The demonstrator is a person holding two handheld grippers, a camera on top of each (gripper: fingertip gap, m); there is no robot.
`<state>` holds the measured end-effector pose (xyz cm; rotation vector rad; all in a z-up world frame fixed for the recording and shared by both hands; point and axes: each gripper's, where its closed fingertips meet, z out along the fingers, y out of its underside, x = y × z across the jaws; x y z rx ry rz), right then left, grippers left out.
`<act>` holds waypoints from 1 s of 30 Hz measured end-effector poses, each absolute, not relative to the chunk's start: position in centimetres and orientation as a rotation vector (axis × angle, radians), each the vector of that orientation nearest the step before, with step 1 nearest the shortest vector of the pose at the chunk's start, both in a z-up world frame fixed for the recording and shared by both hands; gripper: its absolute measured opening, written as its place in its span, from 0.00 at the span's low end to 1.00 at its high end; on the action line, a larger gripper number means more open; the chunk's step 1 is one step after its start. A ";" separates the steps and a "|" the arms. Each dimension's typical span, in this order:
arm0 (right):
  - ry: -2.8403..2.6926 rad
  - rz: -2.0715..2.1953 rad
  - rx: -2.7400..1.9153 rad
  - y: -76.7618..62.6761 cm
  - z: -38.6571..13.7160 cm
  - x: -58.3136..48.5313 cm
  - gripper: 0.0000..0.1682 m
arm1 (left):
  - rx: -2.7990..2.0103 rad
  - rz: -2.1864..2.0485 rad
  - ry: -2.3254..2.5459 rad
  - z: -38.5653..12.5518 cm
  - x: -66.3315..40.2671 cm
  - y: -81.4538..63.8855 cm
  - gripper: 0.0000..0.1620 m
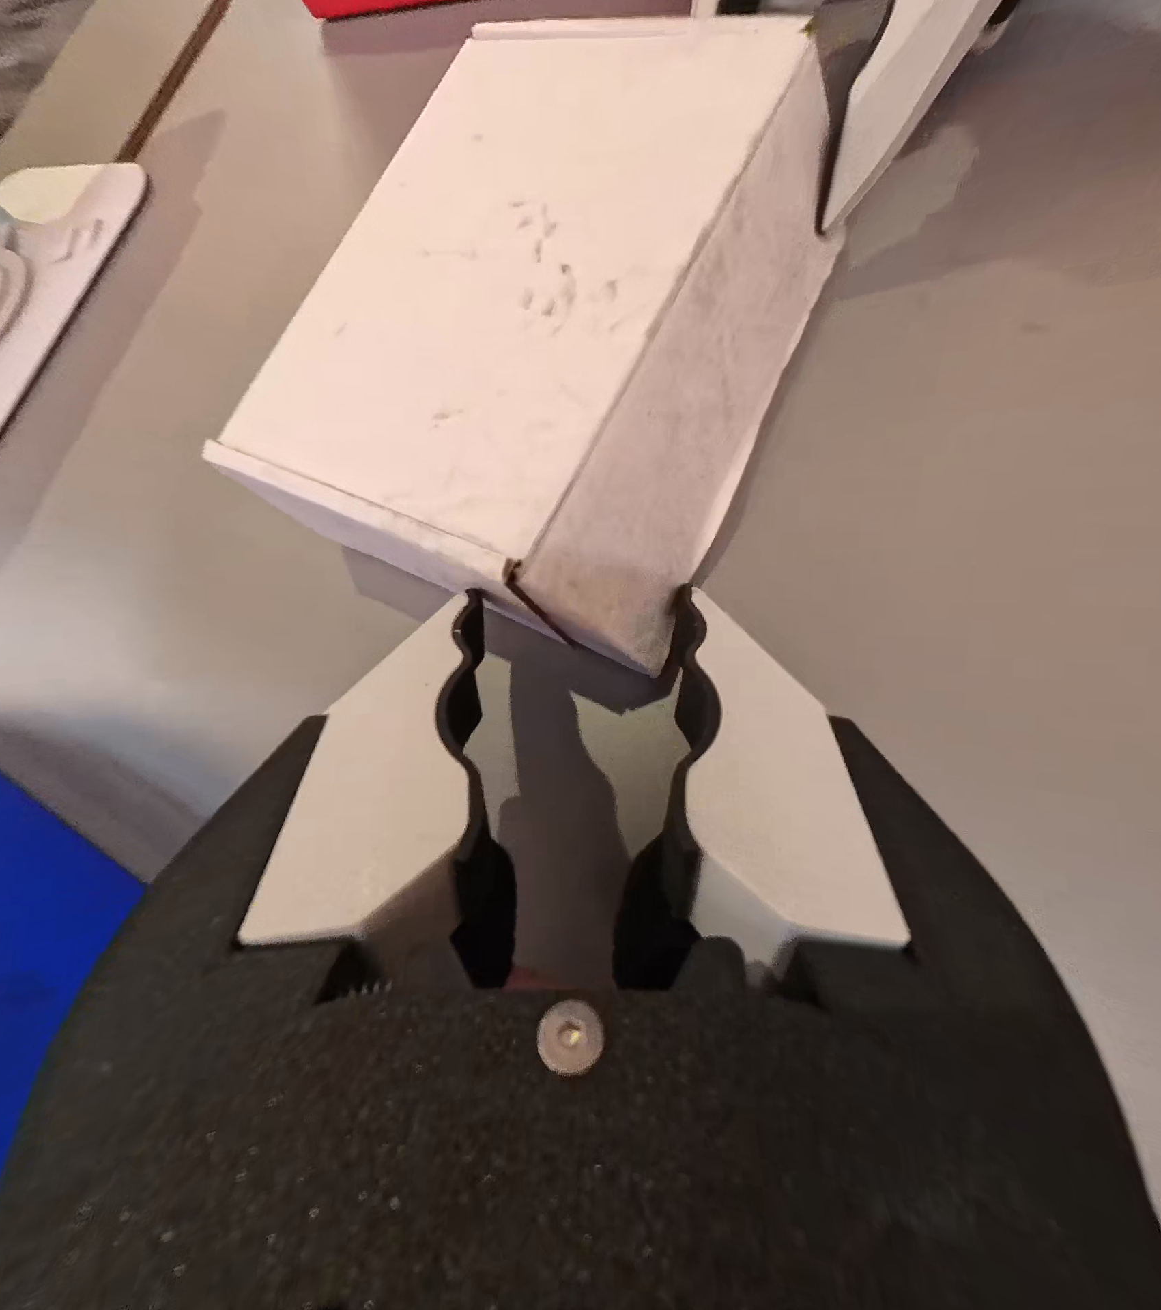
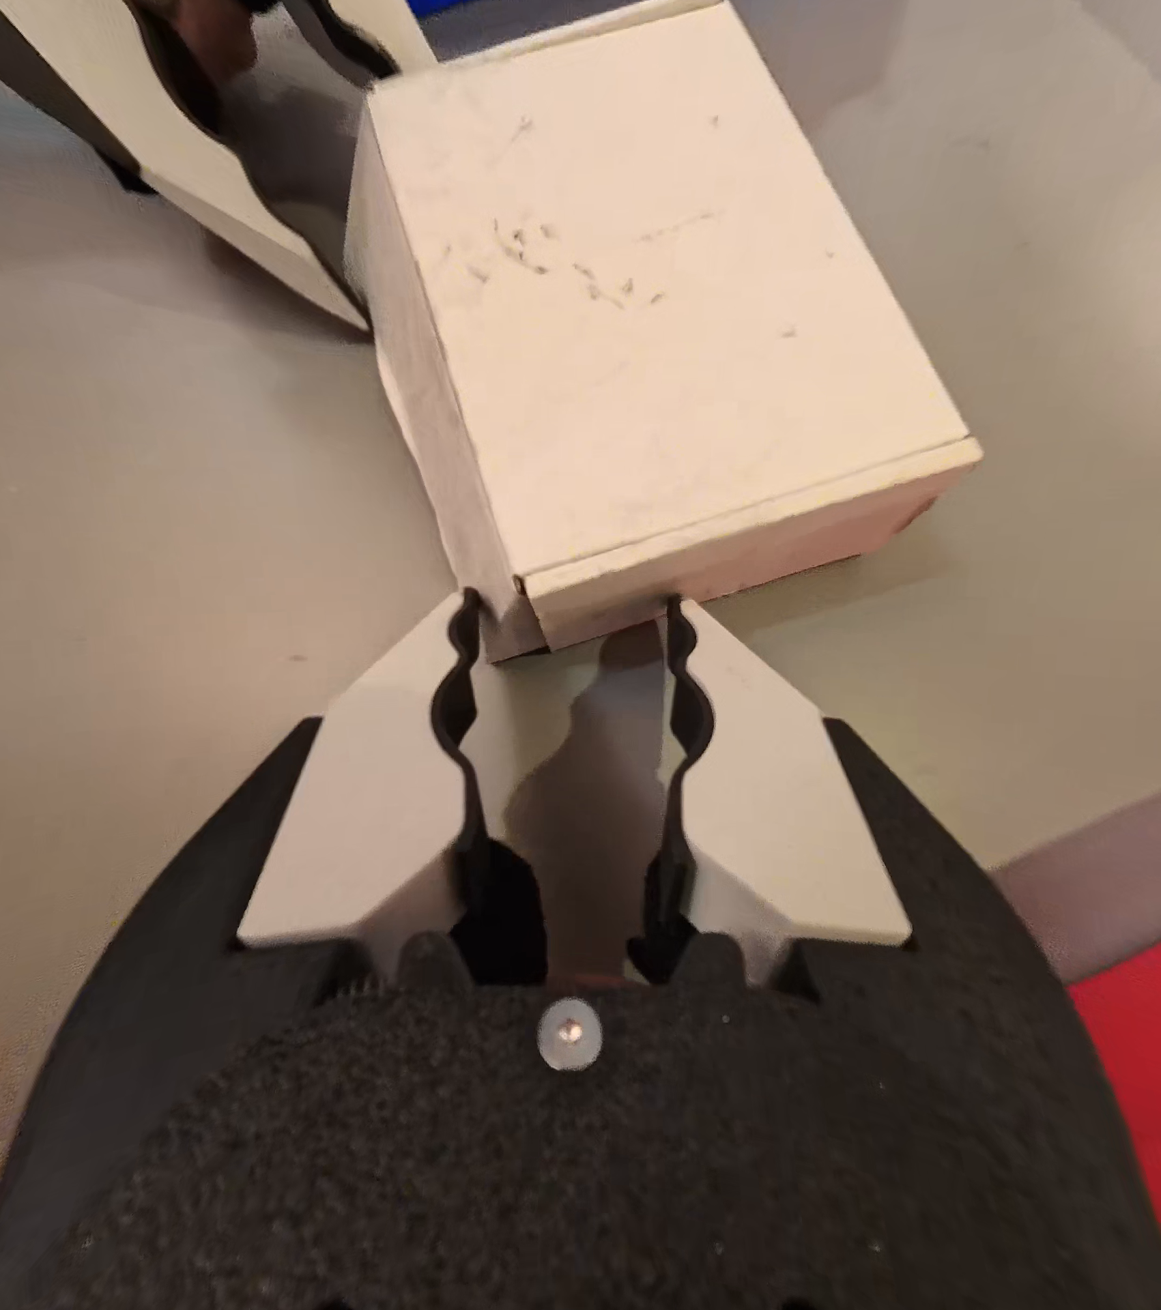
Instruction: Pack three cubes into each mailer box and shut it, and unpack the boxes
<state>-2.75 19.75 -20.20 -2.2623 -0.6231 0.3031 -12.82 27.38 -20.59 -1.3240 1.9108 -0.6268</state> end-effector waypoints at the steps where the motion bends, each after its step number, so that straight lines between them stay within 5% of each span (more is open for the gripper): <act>1: -0.643 0.249 -2.270 19.9 -20.3 -2.6 0.30 | -1.317 -0.599 1.895 -20.6 -12.7 27.6 0.31; 10: -0.561 0.251 -2.344 20.3 -20.2 -2.3 0.28 | -1.451 -0.686 1.894 -20.1 -12.8 27.3 0.27; 19: -0.332 0.689 -2.176 18.1 -13.8 -5.2 0.36 | -1.468 -1.249 1.586 -9.0 -14.1 25.1 0.28; 30: -0.136 0.941 -1.885 18.1 -8.6 -4.4 0.39 | -1.494 -1.395 1.489 -7.9 -14.5 24.8 0.29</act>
